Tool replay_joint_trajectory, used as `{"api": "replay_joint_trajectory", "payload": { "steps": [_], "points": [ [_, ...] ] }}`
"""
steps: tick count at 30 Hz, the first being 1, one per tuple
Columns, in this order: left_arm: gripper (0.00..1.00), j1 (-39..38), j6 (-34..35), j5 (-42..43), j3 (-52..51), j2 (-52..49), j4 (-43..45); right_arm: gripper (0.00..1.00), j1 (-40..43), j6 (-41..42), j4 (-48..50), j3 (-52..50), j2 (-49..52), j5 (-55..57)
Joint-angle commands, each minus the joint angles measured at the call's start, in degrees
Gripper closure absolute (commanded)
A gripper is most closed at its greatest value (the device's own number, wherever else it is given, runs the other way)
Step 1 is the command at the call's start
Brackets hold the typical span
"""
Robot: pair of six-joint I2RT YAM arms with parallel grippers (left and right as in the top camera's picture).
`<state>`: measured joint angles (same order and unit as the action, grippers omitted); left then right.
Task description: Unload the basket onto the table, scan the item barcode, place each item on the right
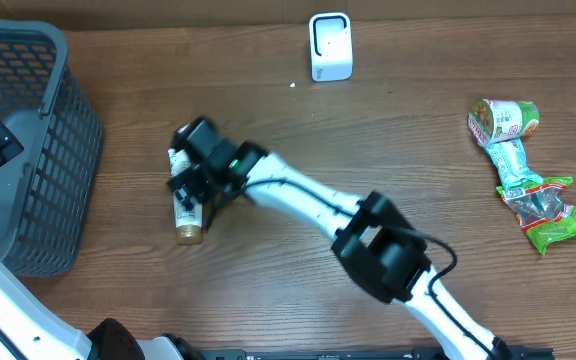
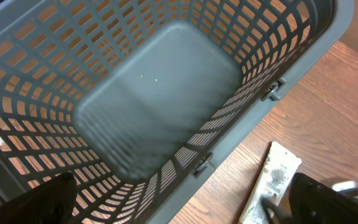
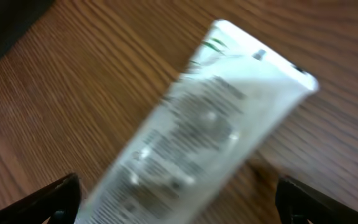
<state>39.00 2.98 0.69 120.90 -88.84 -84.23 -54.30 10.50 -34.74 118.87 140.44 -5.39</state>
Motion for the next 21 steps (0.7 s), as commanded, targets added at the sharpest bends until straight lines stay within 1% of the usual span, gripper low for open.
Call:
{"api": "replay_joint_trajectory", "payload": {
  "steps": [1, 7, 10, 12, 18, 21],
  "points": [
    [0.00, -0.02, 0.42, 0.24, 0.70, 0.39, 0.17, 0.00, -1.70, 0.17, 2.64, 1.25, 3.23, 8.37],
    [0.00, -0.02, 0.42, 0.24, 0.70, 0.39, 0.17, 0.00, -3.02, 0.24, 4.26, 1.25, 6.25, 8.35],
    [0.00, -0.02, 0.42, 0.24, 0.70, 0.39, 0.17, 0.02, -2.86, 3.04, 3.32, 1.25, 6.27, 8.37],
    [0.00, -0.02, 0.42, 0.24, 0.70, 0.39, 0.17, 0.06, -2.47, 4.70, 1.86, 1.25, 6.27, 8.37],
    [0.00, -0.02, 0.42, 0.24, 0.70, 0.39, 0.17, 0.20, 0.33, 4.85, -6.19, 1.29, 5.46, 8.31],
    [0.00, -0.02, 0.42, 0.24, 0.70, 0.39, 0.17, 0.23, 2.38, 7.21, -11.63, 1.77, 3.91, 8.09]
  ]
}}
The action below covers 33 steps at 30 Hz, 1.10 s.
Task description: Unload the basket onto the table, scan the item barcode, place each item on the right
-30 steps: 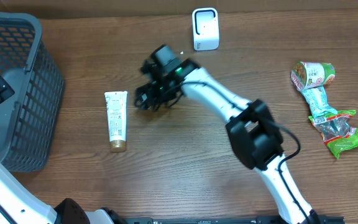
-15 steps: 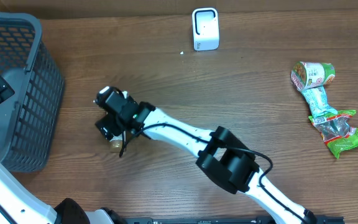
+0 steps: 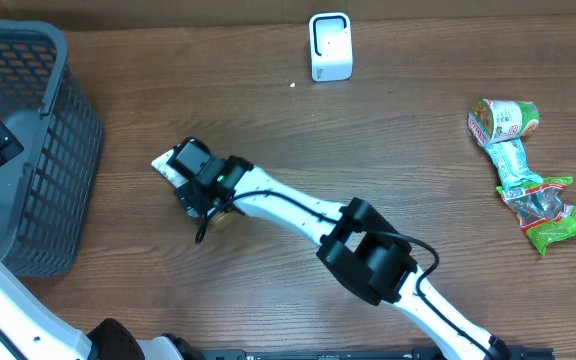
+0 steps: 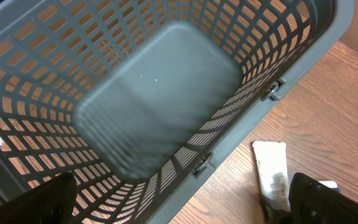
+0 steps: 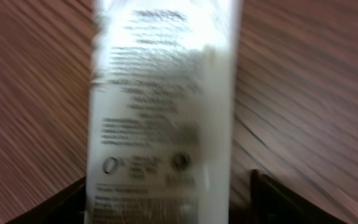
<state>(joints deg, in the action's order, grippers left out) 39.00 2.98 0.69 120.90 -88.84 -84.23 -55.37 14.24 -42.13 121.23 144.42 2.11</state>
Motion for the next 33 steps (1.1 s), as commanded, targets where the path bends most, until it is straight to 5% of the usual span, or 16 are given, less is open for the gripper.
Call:
{"api": "replay_joint_trajectory", "payload": {
  "steps": [1, 22, 29, 33],
  "points": [
    [0.00, -0.02, 0.42, 0.24, 0.70, 0.39, 0.17, 0.24, 4.24, 3.87, -6.12, -0.42, -0.68, 0.13],
    [0.00, -0.02, 0.42, 0.24, 0.70, 0.39, 0.17, 0.26, 24.68, -5.86, -45.62, 1.18, -7.54, -18.84],
    [0.00, -0.02, 0.42, 0.24, 0.70, 0.39, 0.17, 0.22, 25.46, -10.86, -47.67, 12.15, -8.35, -12.35],
    [0.00, -0.02, 0.42, 0.24, 0.70, 0.39, 0.17, 0.14, 25.46, -19.41, -41.00, 15.89, -8.35, -9.77]
  ]
}}
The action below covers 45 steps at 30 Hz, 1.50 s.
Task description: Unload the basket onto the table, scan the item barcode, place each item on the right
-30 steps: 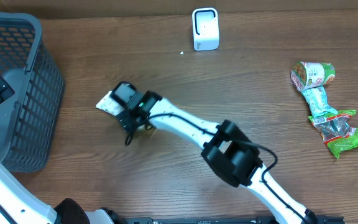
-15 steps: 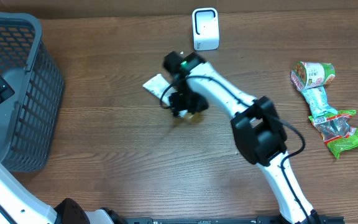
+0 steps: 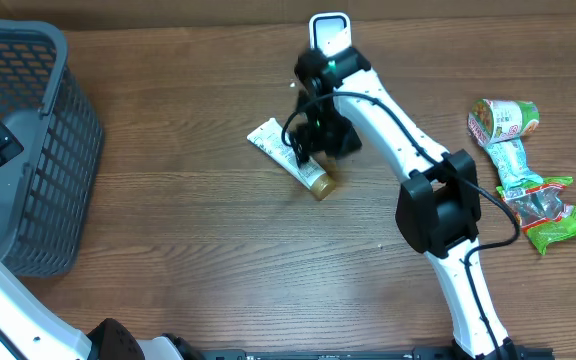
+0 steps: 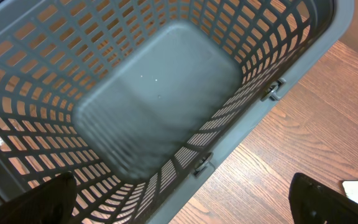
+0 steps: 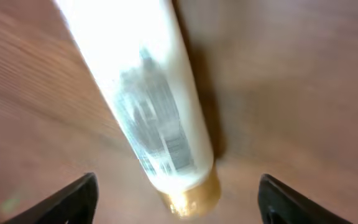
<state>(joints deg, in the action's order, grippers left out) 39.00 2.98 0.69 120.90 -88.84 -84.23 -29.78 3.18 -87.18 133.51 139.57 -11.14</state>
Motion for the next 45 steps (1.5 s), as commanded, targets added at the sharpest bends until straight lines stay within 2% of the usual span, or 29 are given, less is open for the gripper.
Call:
{"api": "replay_joint_trajectory", "payload": {
  "steps": [1, 4, 9, 19, 21, 26, 27, 29, 33, 36, 40, 44, 45],
  "points": [
    [0.00, -0.02, 0.42, 0.24, 0.70, 0.39, 0.17, 0.15, -0.13, -9.68, 5.75, 3.58, -3.48, 3.39],
    [0.00, -0.02, 0.42, 0.24, 0.70, 0.39, 0.17, 0.15, -0.15, -10.82, 10.73, 2.67, -3.04, 3.15],
    [0.00, -0.02, 0.42, 0.24, 0.70, 0.39, 0.17, 0.15, -0.59, -15.72, 17.44, -1.90, -3.04, -3.37],
    [0.00, -0.02, 0.42, 0.24, 0.70, 0.39, 0.17, 0.14, -3.13, -15.63, 31.36, -16.79, -3.04, -3.10],
    [0.00, -0.02, 0.42, 0.24, 0.70, 0.39, 0.17, 0.16, -3.56, -14.58, 33.46, -18.56, -3.04, -3.10],
    [0.00, -0.02, 0.42, 0.24, 0.70, 0.39, 0.17, 0.26, -3.21, -8.50, 37.44, -20.70, -3.04, -2.36],
    [0.00, -0.02, 0.42, 0.24, 0.70, 0.39, 0.17, 0.34, -2.56, -4.33, 37.55, -20.70, -3.04, -0.61],
    [0.00, -0.02, 0.42, 0.24, 0.70, 0.39, 0.17, 0.39, -1.86, 1.55, 37.27, -20.68, -3.04, 1.97],
    [0.00, -0.02, 0.42, 0.24, 0.70, 0.39, 0.17, 0.39, -0.24, 11.17, 34.62, -20.68, -3.04, 3.26],
    [0.00, -0.02, 0.42, 0.24, 0.70, 0.39, 0.17, 0.39, 0.98, 24.17, 30.60, -20.63, -3.04, 6.64],
    [0.00, -0.02, 0.42, 0.24, 0.70, 0.39, 0.20, 0.37, 1.53, 29.29, 27.54, -20.63, -3.04, 6.60],
    [0.00, -0.02, 0.42, 0.24, 0.70, 0.39, 0.17, 0.20, 1.51, 32.44, 25.03, -20.63, -3.04, 6.40],
    [0.00, -0.02, 0.42, 0.24, 0.70, 0.39, 0.17, 0.19, 1.53, 32.41, 24.81, -20.63, -3.06, 6.38]
  ]
}}
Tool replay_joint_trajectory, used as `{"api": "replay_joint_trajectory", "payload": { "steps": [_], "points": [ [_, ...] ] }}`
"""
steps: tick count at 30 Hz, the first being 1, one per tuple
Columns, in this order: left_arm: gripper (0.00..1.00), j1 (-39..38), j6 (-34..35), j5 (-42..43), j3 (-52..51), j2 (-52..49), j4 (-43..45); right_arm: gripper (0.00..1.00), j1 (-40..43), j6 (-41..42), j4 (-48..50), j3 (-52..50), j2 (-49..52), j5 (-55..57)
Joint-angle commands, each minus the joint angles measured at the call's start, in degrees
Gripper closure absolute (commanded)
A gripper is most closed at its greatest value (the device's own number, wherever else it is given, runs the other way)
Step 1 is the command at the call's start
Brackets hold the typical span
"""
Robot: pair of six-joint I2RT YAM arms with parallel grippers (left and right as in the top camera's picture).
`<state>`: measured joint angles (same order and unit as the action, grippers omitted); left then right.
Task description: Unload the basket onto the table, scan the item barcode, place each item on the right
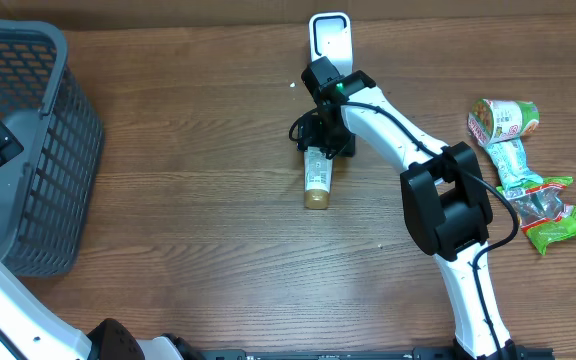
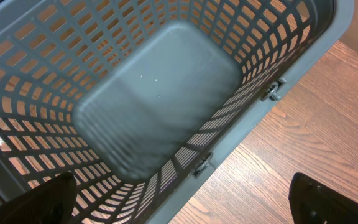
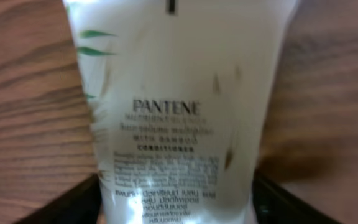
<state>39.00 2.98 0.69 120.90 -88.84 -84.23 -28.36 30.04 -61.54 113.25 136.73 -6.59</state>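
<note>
A white Pantene conditioner tube with a gold cap sits just in front of the white barcode scanner, cap pointing toward the table's front edge. My right gripper is shut on the tube's flat end. In the right wrist view the tube fills the frame with its printed side showing, and dark fingers press both its sides. My left gripper is open above the grey basket, with nothing between its fingers.
The grey mesh basket stands at the table's left edge. Green and white snack packets lie at the far right. Bare wood lies between the basket and the tube.
The tube has turned in my right gripper: it lay slanted with its flat end to the left, and now points straight at the table's front edge. The left arm has not moved.
My right gripper stood open over the tube beside the basket. Then its fingers were closer on the tube there. Later it held the tube in front of the scanner, slanted. Now the tube is straight below the scanner. The left gripper stayed open over the basket.
</note>
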Motion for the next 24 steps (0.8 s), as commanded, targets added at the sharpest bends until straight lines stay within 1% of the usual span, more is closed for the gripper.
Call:
{"api": "replay_joint_trajectory", "payload": {
  "steps": [1, 4, 8, 9, 15, 21, 24],
  "points": [
    [0.00, -0.02, 0.42, 0.24, 0.70, 0.39, 0.17, 0.19, 0.11, 5.55, -1.03, -0.31, -0.22, 1.88],
    [0.00, -0.02, 0.42, 0.24, 0.70, 0.39, 0.17, 0.21, 0.81, 5.53, -1.53, 0.11, -0.22, 1.86],
    [0.00, -0.02, 0.42, 0.24, 0.70, 0.39, 0.17, 0.28, 2.10, 5.51, -1.84, 0.13, -0.22, 1.84],
    [0.00, -0.02, 0.42, 0.24, 0.70, 0.39, 0.17, 0.31, 2.89, 4.07, -1.75, 0.13, -0.22, 1.07],
    [0.00, -0.02, 0.42, 0.24, 0.70, 0.39, 0.17, 0.36, 5.25, -3.04, -1.77, 0.13, -0.22, -5.40],
    [0.00, -0.02, 0.42, 0.24, 0.70, 0.39, 0.17, 0.36, 7.67, -5.11, -7.08, 2.10, -0.42, -5.49],
    [0.00, -0.02, 0.42, 0.24, 0.70, 0.39, 0.17, 0.26, 9.27, -7.85, -13.51, 5.88, -0.50, -5.46]
  ]
}}
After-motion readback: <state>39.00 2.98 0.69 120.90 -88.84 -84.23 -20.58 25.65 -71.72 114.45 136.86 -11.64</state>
